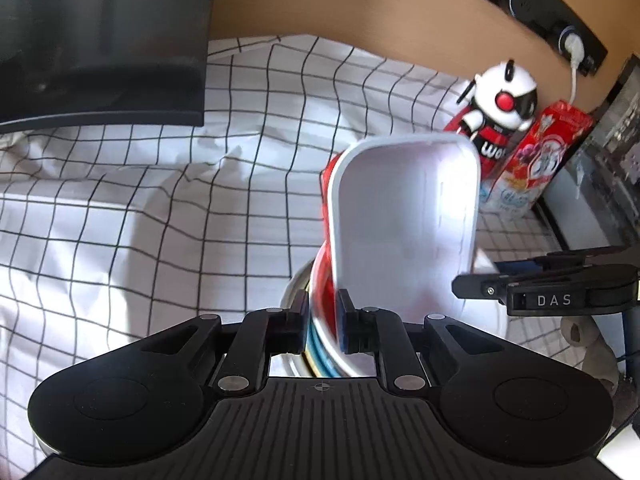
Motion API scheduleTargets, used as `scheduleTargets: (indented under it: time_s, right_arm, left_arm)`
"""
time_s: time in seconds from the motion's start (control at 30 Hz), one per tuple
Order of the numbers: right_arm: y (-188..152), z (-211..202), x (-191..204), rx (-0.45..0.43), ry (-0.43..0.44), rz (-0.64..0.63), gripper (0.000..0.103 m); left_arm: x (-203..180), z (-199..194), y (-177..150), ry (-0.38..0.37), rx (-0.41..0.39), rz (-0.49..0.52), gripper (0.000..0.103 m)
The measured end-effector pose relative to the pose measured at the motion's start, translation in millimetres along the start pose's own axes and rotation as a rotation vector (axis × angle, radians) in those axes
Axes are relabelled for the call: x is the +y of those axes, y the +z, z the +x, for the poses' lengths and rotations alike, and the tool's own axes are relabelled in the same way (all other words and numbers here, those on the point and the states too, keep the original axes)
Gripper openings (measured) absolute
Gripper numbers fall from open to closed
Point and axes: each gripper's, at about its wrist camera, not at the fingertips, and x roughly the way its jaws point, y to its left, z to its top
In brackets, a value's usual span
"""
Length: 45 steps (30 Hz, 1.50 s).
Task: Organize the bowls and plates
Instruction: 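Carry the container and stand it upright inside the top white bowl with both grippers, then open both grippers and pull them back from the stack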
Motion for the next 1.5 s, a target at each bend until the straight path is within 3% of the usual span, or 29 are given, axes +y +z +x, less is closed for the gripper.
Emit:
scheduleTargets:
  time_s: [0.07, 0.4, 0.6, 0.9, 1.07, 1.23, 1.5]
  right_arm:
    - [-5.8, 5.5, -4.7, 0.016, 0.001, 0.023, 0.053]
    - [-15.9, 13.4, 1.2, 0.018, 0.009, 0.051, 0.053]
    - [-17.6, 7.0, 14.9, -0.039, -0.016, 0.053, 0.053]
    - [-29.2, -1.8, 24.1, -0.101, -0.117, 0.167, 0.053]
    - [-34.7, -4.2, 24.7, -0.124, -0.126, 0.187, 0.053]
    - [-38.9, -5.7, 22.1, -0.131, -0.114, 0.202, 0.053]
    - [-59.2, -2.7, 30.0, -0.186, -0.135, 0.109, 0.055]
  left_arm:
    - [0.8, 1.8, -1.1, 0.003, 0.009, 0.002, 0.02]
    - [-4.3, 5.3, -2.8, 0.022, -0.033, 0.018, 0.018]
    - [-0.3, 8.4, -6.3, -0.013, -0.08, 0.002, 0.018]
    - [9.3, 12.4, 1.3, -0.084, -0.065, 0.043, 0.017]
    - [6.1, 3.9, -6.0, -0.065, -0.082, 0.055, 0.017]
    - [-0.3, -6.1, -14.1, 0.001, -0.111, 0.065, 0.017]
    - [-14.9, -16.5, -30.8, 0.058, -0.185, 0.017, 0.017]
